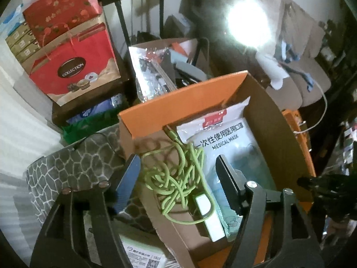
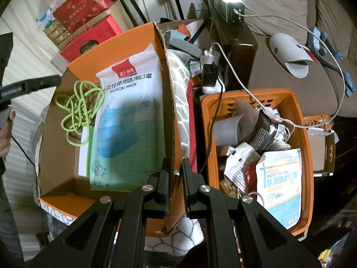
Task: Organize objects
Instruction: 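Carry the green cable into the cardboard box and open the left tool, then move the left tool to the black cable on the blanket and close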
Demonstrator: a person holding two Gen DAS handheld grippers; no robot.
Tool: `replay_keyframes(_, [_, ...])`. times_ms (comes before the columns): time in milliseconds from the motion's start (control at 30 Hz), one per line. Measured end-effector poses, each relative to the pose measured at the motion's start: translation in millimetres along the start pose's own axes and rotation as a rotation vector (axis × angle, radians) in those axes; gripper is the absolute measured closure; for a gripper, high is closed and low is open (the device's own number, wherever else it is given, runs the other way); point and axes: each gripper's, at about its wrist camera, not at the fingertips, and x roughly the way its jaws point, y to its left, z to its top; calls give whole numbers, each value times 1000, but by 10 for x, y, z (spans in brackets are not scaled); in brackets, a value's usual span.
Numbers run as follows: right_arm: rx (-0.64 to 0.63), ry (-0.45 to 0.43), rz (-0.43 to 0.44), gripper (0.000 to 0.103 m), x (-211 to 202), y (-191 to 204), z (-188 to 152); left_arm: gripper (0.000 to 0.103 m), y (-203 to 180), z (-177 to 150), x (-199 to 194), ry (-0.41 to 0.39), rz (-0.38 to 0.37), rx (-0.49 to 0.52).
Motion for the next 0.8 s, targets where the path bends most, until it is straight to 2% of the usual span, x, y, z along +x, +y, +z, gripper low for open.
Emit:
replay_keyframes(67, [4,0,3,94,0,-5,-2,34,87,19,-80,-13,-9,-19])
replay_keyframes(200, [2,-1,1,94,0,-4,-3,20,271,22,-245,-45,-17,-48])
replay_keyframes(300, [3,0,2,94,0,-7,-3,20,454,7,-324,-54,-4,-74])
replay_keyframes(533, [3,0,2,94,1,-5,-3,9,914,-68,-306,-22,40,-153])
replay_keyframes(800, [2,2,-3,94,-3,-23,-8,5,1371,-170,-85,50,45,-255])
